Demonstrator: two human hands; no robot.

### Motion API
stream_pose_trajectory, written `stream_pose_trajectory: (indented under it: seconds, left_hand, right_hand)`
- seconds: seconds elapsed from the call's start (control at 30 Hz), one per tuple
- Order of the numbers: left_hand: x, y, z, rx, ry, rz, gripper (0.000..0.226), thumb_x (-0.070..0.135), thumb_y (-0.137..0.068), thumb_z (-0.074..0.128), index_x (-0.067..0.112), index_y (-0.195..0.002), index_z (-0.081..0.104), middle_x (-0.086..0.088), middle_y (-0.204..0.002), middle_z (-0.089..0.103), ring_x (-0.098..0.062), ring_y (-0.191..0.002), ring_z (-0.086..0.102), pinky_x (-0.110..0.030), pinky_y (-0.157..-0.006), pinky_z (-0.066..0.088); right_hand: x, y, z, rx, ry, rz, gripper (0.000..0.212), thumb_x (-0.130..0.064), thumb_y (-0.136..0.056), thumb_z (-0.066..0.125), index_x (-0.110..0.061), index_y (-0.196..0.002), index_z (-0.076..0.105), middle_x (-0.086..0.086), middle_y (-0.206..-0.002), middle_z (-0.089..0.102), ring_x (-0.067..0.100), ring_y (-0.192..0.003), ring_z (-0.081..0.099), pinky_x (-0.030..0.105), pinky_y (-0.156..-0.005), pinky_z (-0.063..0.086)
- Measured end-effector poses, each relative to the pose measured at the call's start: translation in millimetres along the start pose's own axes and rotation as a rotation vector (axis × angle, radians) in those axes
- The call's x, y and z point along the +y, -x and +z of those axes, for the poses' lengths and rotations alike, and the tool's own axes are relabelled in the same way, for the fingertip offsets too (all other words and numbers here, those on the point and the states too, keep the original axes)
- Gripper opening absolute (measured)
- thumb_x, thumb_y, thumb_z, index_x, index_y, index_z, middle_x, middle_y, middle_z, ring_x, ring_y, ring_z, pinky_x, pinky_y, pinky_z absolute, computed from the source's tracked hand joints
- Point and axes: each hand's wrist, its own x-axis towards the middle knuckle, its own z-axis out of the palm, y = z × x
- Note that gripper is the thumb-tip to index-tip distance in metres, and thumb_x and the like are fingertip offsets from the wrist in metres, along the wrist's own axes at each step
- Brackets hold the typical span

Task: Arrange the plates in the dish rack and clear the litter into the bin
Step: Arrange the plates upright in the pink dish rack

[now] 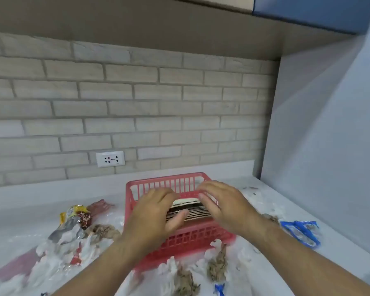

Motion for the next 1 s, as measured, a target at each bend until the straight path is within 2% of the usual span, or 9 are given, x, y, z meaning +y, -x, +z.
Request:
stream_pose_trajectory:
  seconds: [0.1, 0.2, 0.37, 0.5, 0.67, 0.73, 0.87, 0.93, 1.0]
  left_hand:
    - [-5.5, 15.4, 3.7, 0.042, -0.055, -0.006, 0.049, 0.057, -0.083, 0.057, 0.017, -0.11, 0.066, 0.004, -0.103, 0.061, -0.016, -0.092, 0.054, -0.034, -0.078, 0.048]
    - [-9.9, 29.4, 10.2, 0.018, -0.085, -0.032, 0.052, 0.059, -0.08, 0.059, 0.017, -0.11, 0.065, 0.003, -0.102, 0.06, -0.016, -0.09, 0.053, -0.034, -0.074, 0.051]
    - [-11.3, 38.0, 18.2, 0.012, -0.036, -0.068, 0.055, 0.058, -0.081, 0.06, 0.015, -0.116, 0.059, 0.001, -0.108, 0.058, -0.017, -0.096, 0.052, -0.037, -0.082, 0.049]
    - [-4.5, 31.6, 21.8, 0.047, -0.005, -0.112, 0.056, 0.059, -0.08, 0.059, 0.013, -0.113, 0.06, 0.001, -0.107, 0.057, -0.017, -0.097, 0.052, -0.039, -0.082, 0.048]
    - [2.9, 25.3, 23.2, 0.045, -0.01, -0.172, 0.064, 0.063, -0.079, 0.055, 0.012, -0.117, 0.06, 0.0, -0.112, 0.057, -0.018, -0.102, 0.052, -0.04, -0.087, 0.047]
    - [5.1, 18.4, 21.1, -0.004, -0.005, -0.199, 0.069, 0.068, -0.08, 0.05, 0.013, -0.122, 0.057, 0.001, -0.117, 0.056, -0.016, -0.107, 0.05, -0.038, -0.092, 0.045]
    - [6.3, 8.6, 20.9, -0.133, 0.019, -0.221, 0.075, 0.076, -0.081, 0.038, 0.022, -0.133, 0.046, 0.008, -0.129, 0.051, -0.009, -0.117, 0.043, -0.033, -0.103, 0.038]
    - [7.2, 11.6, 21.6, -0.102, 0.019, -0.232, 0.078, 0.075, -0.082, 0.041, 0.019, -0.137, 0.044, 0.004, -0.136, 0.047, -0.011, -0.124, 0.039, -0.031, -0.108, 0.032]
    - [6.6, 17.1, 20.7, 0.002, -0.008, -0.221, 0.071, 0.068, -0.081, 0.051, 0.014, -0.128, 0.053, 0.001, -0.128, 0.053, -0.013, -0.118, 0.045, -0.028, -0.102, 0.034]
  right_hand:
    - [-4.5, -3.4, 17.5, -0.01, -0.026, 0.026, 0.029, -0.032, -0.101, 0.044, -0.021, -0.119, 0.064, -0.013, -0.118, 0.062, 0.004, -0.113, 0.052, 0.023, -0.1, 0.04]
    - [-8.3, -1.0, 33.2, -0.017, -0.021, 0.047, 0.027, -0.03, -0.101, 0.044, -0.021, -0.116, 0.065, -0.014, -0.115, 0.063, 0.003, -0.111, 0.052, 0.019, -0.095, 0.038]
    - [-12.5, 0.0, 42.3, 0.02, -0.044, 0.044, 0.023, -0.024, -0.1, 0.048, -0.016, -0.11, 0.068, -0.009, -0.109, 0.067, 0.007, -0.105, 0.054, 0.022, -0.091, 0.039]
    - [-7.7, -2.1, 41.1, 0.015, -0.062, 0.04, 0.025, -0.024, -0.1, 0.047, -0.016, -0.112, 0.067, -0.008, -0.109, 0.067, 0.009, -0.105, 0.055, 0.026, -0.092, 0.042]
    - [2.3, -12.3, 36.6, -0.034, -0.118, 0.037, 0.026, -0.026, -0.101, 0.045, -0.019, -0.113, 0.066, -0.01, -0.106, 0.066, 0.008, -0.1, 0.056, 0.026, -0.089, 0.044]
    - [4.3, -19.8, 34.5, -0.078, -0.116, 0.03, 0.027, -0.027, -0.101, 0.044, -0.02, -0.113, 0.067, -0.009, -0.104, 0.066, 0.007, -0.097, 0.057, 0.025, -0.087, 0.044]
    - [7.8, -33.2, 32.7, -0.214, -0.191, 0.066, 0.028, -0.037, -0.1, 0.045, -0.025, -0.098, 0.07, -0.012, -0.089, 0.07, 0.005, -0.085, 0.062, 0.029, -0.079, 0.049]
    - [9.1, -35.8, 32.4, -0.246, -0.232, 0.065, 0.027, -0.04, -0.099, 0.047, -0.028, -0.099, 0.071, -0.014, -0.09, 0.071, 0.002, -0.087, 0.063, 0.03, -0.082, 0.051]
    - [13.2, -37.6, 32.5, -0.261, -0.243, 0.043, 0.027, -0.041, -0.099, 0.047, -0.027, -0.097, 0.071, -0.015, -0.089, 0.071, 0.002, -0.086, 0.063, 0.034, -0.084, 0.051]
